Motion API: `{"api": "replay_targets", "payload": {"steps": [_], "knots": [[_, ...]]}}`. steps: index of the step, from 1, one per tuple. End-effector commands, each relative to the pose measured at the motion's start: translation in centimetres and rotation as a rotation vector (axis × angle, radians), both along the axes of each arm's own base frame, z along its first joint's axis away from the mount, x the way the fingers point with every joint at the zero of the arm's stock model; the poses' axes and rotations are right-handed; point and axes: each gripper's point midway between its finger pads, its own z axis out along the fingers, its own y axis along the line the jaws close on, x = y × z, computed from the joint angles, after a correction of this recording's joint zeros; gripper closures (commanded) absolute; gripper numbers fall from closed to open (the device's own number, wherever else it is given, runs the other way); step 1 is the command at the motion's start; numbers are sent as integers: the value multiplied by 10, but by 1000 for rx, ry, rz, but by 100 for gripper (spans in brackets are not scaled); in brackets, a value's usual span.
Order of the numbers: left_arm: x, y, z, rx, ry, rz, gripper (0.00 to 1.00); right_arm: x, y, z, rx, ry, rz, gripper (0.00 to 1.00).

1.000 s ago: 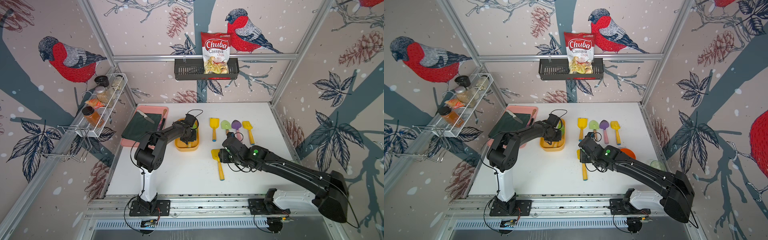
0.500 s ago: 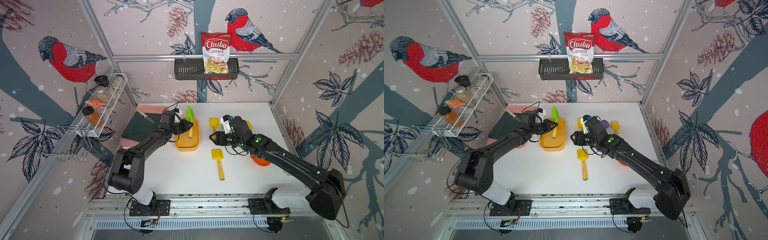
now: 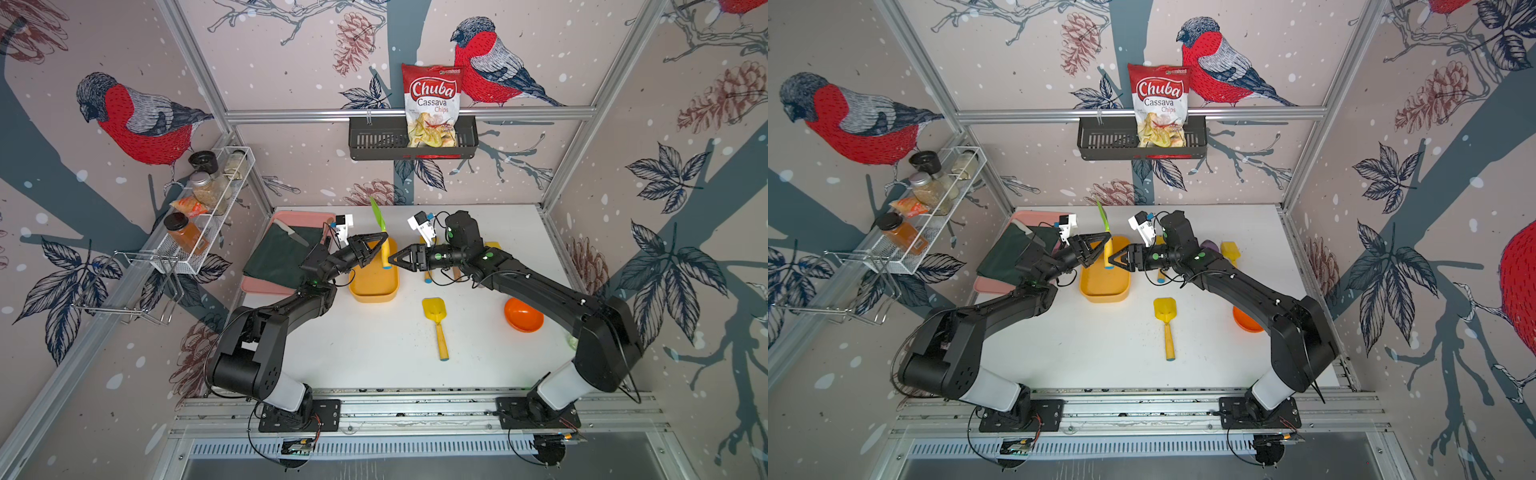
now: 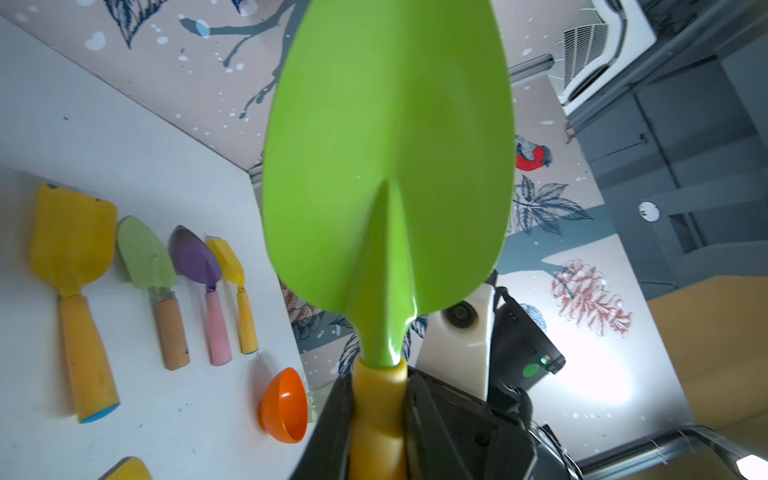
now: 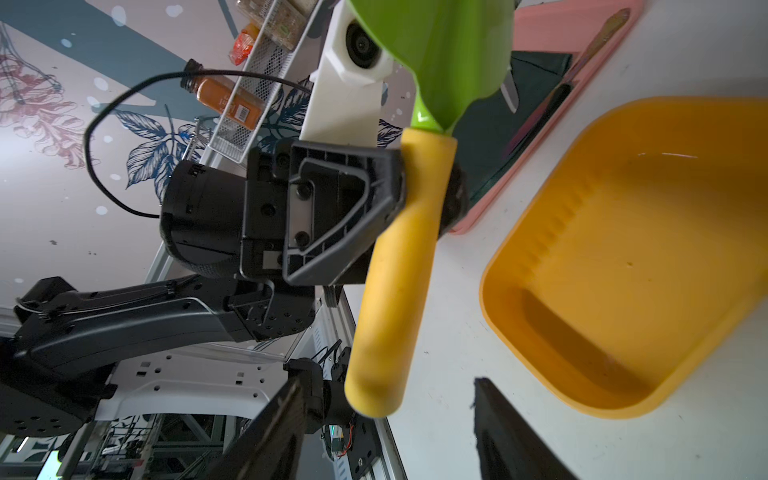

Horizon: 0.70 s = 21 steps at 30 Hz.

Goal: Take the shovel out of the storage box
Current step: Pick up the shovel from the storage box.

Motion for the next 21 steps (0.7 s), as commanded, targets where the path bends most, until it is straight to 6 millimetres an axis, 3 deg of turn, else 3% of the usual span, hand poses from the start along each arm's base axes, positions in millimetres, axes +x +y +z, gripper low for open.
{"api": "replay_targets", "payload": {"steps": [1,10,20,21], "knots": [[-17,5,32,-97,-110,-30,100,-1,11,19,70,-21,60,36],[-19,3,22,-72,-104,-40,100,5,24,13,87,22,91,47],[-21,-2,10,-38,-99,-51,100,3,32,-1,62,56,112,83],[-21,-2,10,-39,-101,-49,96,4,32,-3,59,58,110,85]]}}
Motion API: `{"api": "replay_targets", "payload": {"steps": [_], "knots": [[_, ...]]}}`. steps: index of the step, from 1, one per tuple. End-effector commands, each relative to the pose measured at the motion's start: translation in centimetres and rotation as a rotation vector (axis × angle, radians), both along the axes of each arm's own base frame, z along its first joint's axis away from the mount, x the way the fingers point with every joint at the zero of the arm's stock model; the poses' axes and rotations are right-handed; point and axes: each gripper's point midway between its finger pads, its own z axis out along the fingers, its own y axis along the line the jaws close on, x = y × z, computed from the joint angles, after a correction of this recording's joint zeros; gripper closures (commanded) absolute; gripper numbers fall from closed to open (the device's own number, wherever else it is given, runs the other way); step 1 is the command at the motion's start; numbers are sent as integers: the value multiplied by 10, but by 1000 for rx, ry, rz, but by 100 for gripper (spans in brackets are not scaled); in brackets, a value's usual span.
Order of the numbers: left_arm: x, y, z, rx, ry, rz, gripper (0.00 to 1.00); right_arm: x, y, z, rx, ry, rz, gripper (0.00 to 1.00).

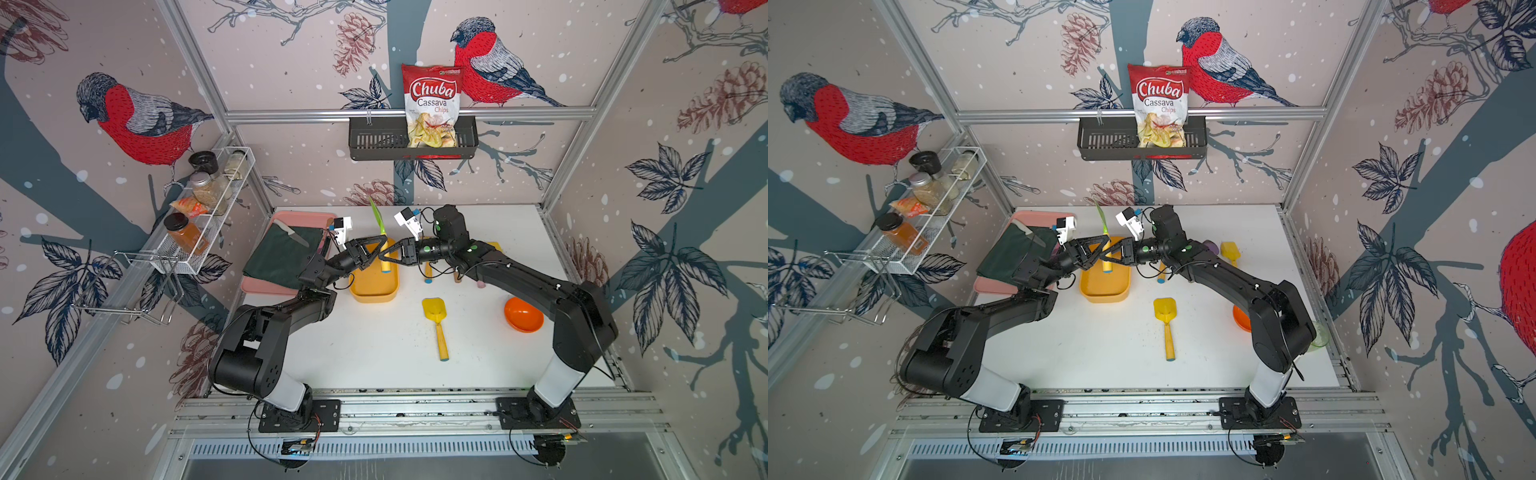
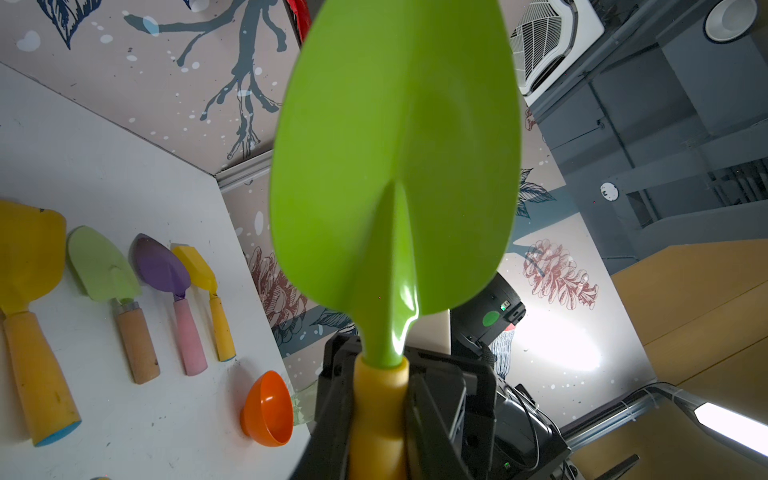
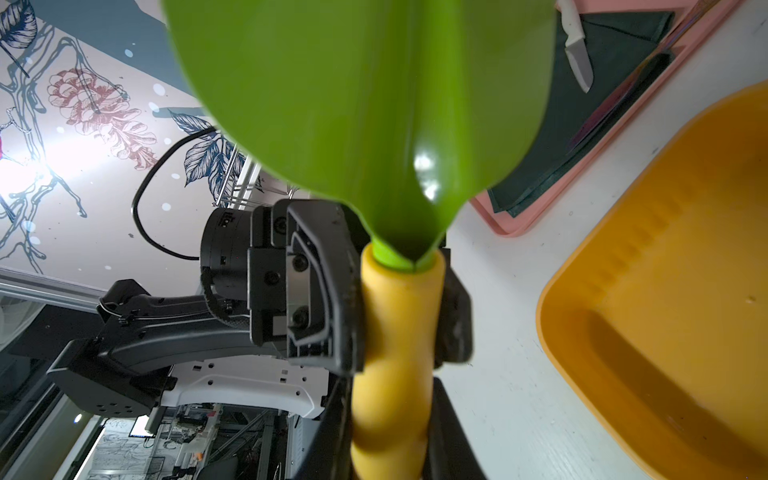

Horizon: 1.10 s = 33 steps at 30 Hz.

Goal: Take the shovel out of the storage box
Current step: Pick up the shovel from the storage box, then place the shovel at the center of the board.

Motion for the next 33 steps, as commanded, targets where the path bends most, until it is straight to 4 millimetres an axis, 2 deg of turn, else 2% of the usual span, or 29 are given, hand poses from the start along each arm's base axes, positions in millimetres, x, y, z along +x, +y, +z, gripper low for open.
{"api": "replay_targets", "payload": {"steps": [1,3,5,7,8,10,13,16,18,21,24,27,33], "knots": [[-7,-2,8,-12,-39,-25,88,1,1,-3,1,-40,5,87],[-6,-1,7,-10,-38,-22,75,1,0,-4,-2,-43,1,89],[-6,-2,5,-6,-32,-24,56,2,-3,-3,-7,-49,-9,92],[-5,-2,1,0,-23,-22,24,3,-8,-3,-22,-56,-28,92],[-5,-1,-1,1,-16,-18,1,4,-12,-4,-41,-60,-46,92],[-4,1,-7,10,9,-5,1,8,-25,-17,-129,-41,-111,92],[-1,3,-18,71,43,14,1,4,-60,-35,-289,-17,-227,92],[5,6,-40,209,113,65,1,-8,-103,-56,-453,-11,-349,93],[12,14,-58,368,153,138,1,-18,-139,-78,-618,-2,-442,93],[16,33,-69,577,154,239,1,-37,-190,-107,-872,-6,-543,93],[15,45,-75,689,156,287,1,-56,-234,-137,-1058,22,-603,93],[14,53,-81,745,161,311,1,-71,-261,-164,-1165,56,-618,93],[12,54,-86,779,167,301,1,-89,-267,-199,-1226,126,-558,93]]}}
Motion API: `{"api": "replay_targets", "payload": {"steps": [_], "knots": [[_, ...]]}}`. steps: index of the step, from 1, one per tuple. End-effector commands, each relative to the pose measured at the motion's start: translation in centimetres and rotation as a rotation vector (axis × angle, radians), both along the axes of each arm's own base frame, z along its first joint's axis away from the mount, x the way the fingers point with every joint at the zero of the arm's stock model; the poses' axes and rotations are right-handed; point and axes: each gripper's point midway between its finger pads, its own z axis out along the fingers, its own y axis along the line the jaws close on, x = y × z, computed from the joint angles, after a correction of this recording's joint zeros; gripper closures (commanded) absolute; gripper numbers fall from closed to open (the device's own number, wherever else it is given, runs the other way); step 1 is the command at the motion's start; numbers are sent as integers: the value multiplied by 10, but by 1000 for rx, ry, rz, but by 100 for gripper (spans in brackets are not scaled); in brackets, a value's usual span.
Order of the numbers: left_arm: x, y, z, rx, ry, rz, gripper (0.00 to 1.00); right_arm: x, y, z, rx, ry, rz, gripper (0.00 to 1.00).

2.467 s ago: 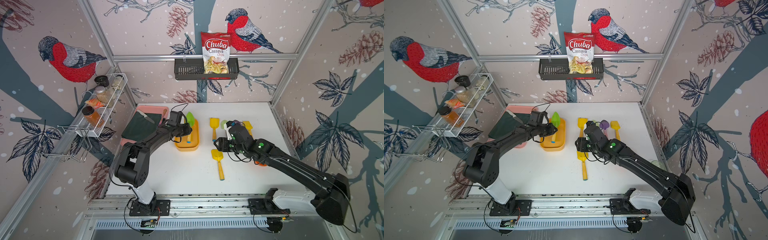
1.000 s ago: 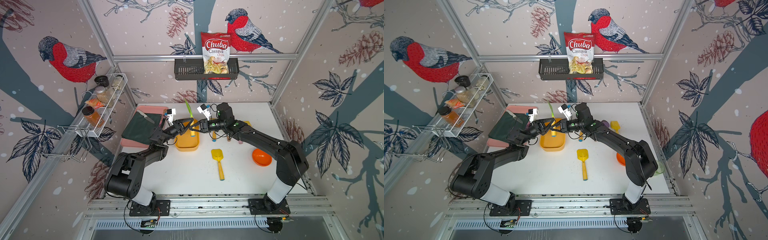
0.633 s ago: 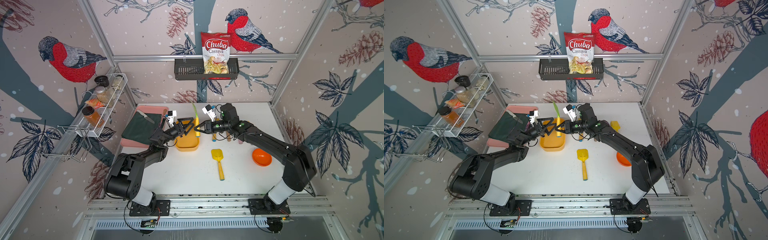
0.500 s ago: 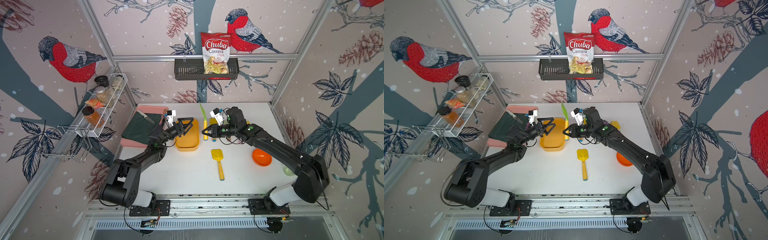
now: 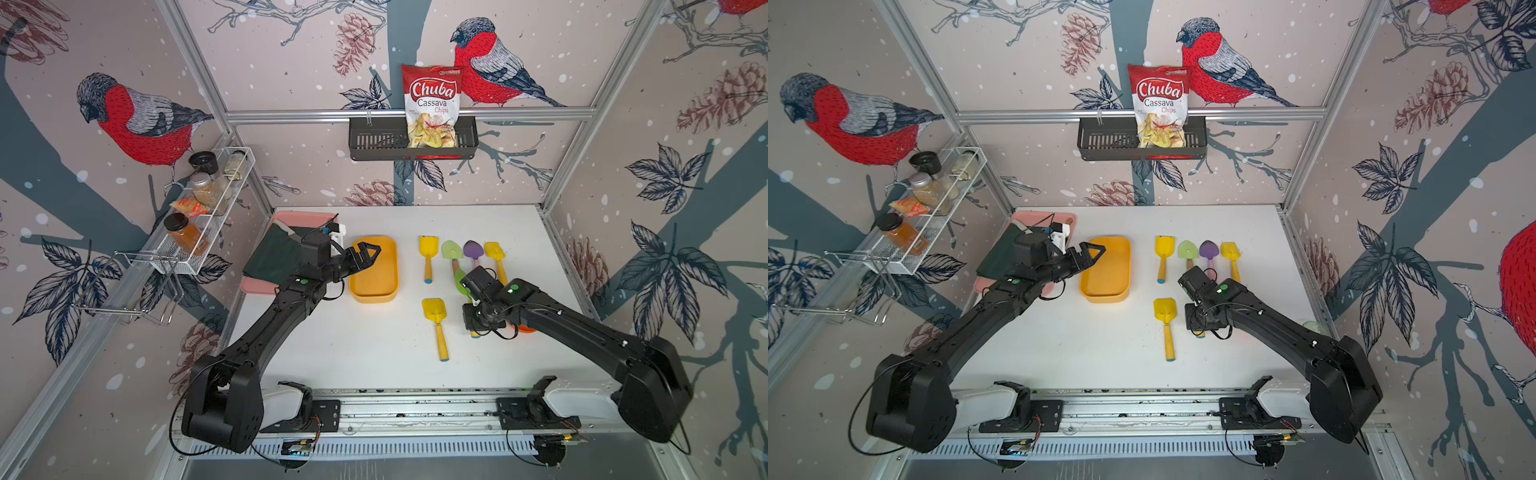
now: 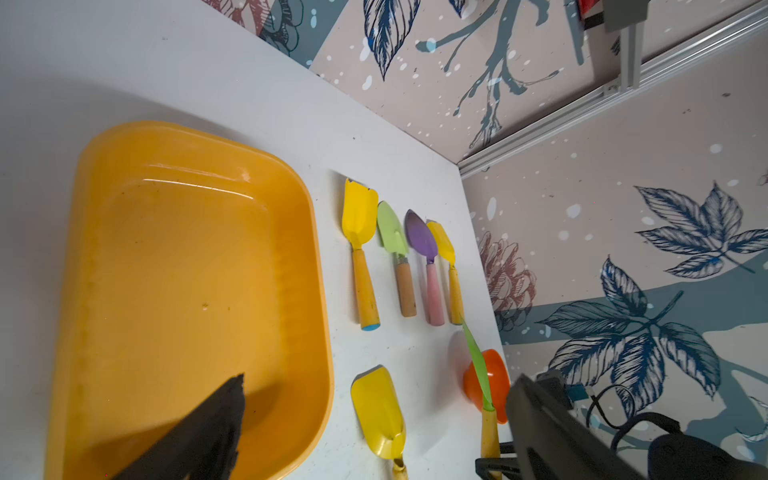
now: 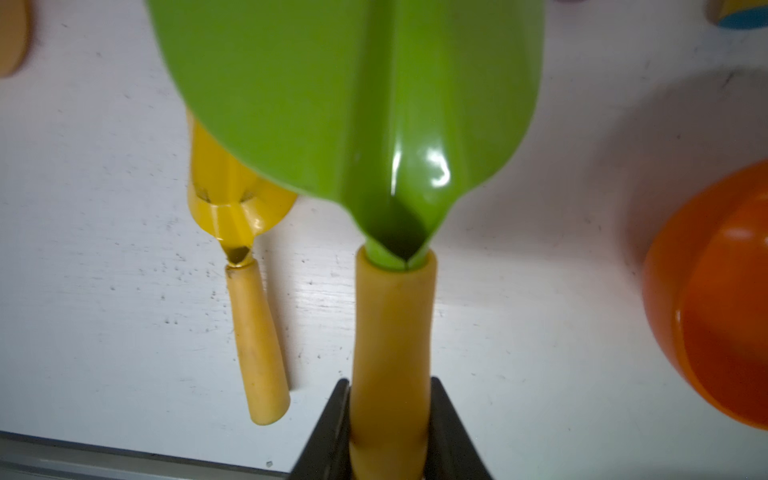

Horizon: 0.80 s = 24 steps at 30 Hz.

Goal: Take the shovel out of the storage box
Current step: Place the shovel at the center of the board.

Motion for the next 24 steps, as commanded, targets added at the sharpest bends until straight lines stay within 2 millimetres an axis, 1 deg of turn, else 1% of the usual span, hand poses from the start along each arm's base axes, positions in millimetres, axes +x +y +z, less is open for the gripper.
{"api": "replay_targets", "payload": {"steps": [1,7,13,16,20,23,24], "knots": [[-4,5,-8,62,5,-7,1,-6,-9,-15,-47,28,-17,93],[-7,6,-14,72,13,-11,1,-18,-3,-41,-38,107,16,93],[-8,5,-20,74,26,-18,1,-23,2,-55,-72,146,34,92],[-8,6,-23,88,33,-19,1,-28,-2,-63,-98,174,25,92],[-7,6,-24,93,38,-21,1,-33,-4,-68,-106,197,9,89],[-6,5,-25,95,43,-25,1,-34,-4,-68,-108,200,3,83],[-5,5,-26,95,44,-29,1,-35,-5,-69,-111,202,2,83]]}}
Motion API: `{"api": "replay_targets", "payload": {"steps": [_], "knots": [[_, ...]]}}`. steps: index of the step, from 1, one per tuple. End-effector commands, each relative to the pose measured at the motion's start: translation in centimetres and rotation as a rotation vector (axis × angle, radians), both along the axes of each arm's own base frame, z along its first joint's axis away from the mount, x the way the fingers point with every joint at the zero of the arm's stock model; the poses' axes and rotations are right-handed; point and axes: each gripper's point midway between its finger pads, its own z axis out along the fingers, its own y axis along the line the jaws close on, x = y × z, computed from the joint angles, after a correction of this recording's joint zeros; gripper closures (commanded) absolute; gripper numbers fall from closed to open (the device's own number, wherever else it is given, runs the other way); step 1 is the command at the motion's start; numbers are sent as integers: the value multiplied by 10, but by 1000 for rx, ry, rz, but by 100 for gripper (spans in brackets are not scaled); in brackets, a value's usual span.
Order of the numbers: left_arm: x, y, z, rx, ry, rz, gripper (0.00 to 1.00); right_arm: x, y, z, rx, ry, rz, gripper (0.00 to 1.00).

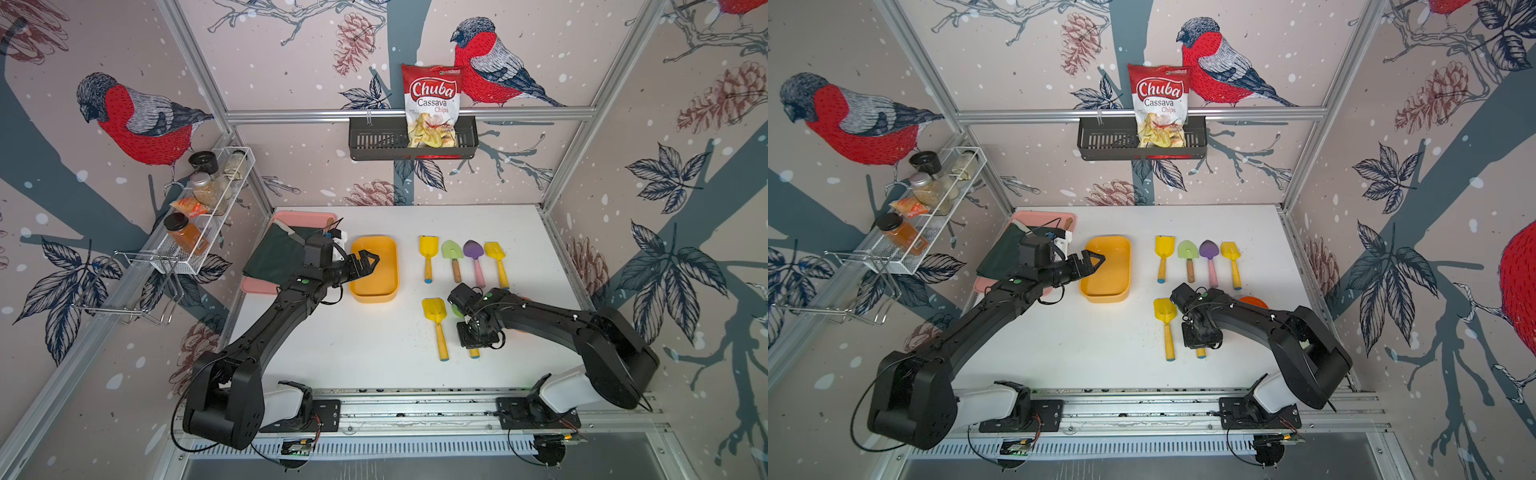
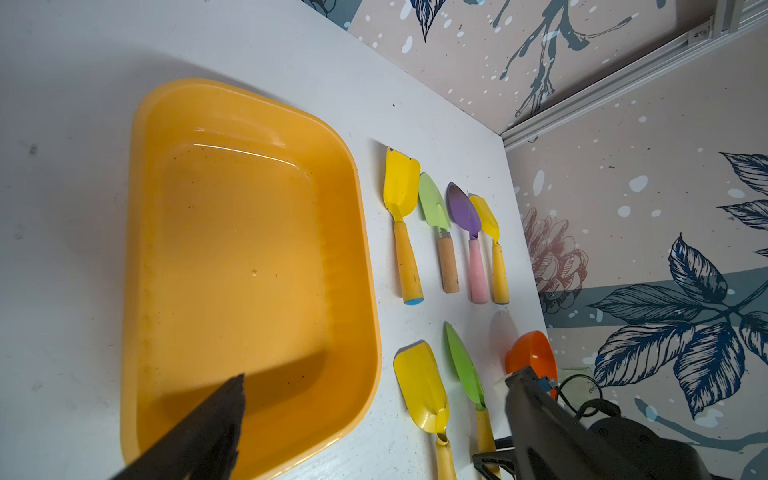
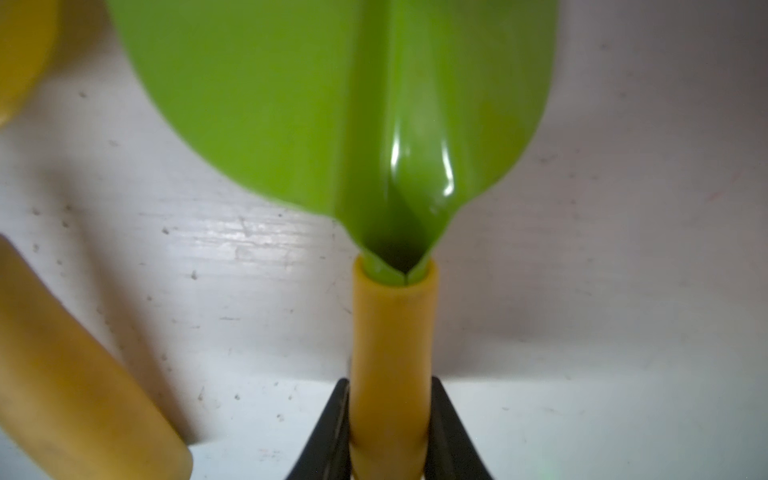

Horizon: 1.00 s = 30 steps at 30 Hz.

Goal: Take the shovel out of the storage box
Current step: Place the shovel at the center of the board.

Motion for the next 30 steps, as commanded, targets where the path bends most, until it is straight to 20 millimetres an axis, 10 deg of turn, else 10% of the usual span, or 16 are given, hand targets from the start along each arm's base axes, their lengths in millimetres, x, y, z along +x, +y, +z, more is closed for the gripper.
{"api": "replay_targets", "payload": {"steps": [1,30], "knots": [[2,-1,1,8,-7,-15,1,-6,-3,-2,-12,25,-24,83],[-3,0,-6,11,3,-15,1,-13,5,7,-14,-6,-12,48]]}}
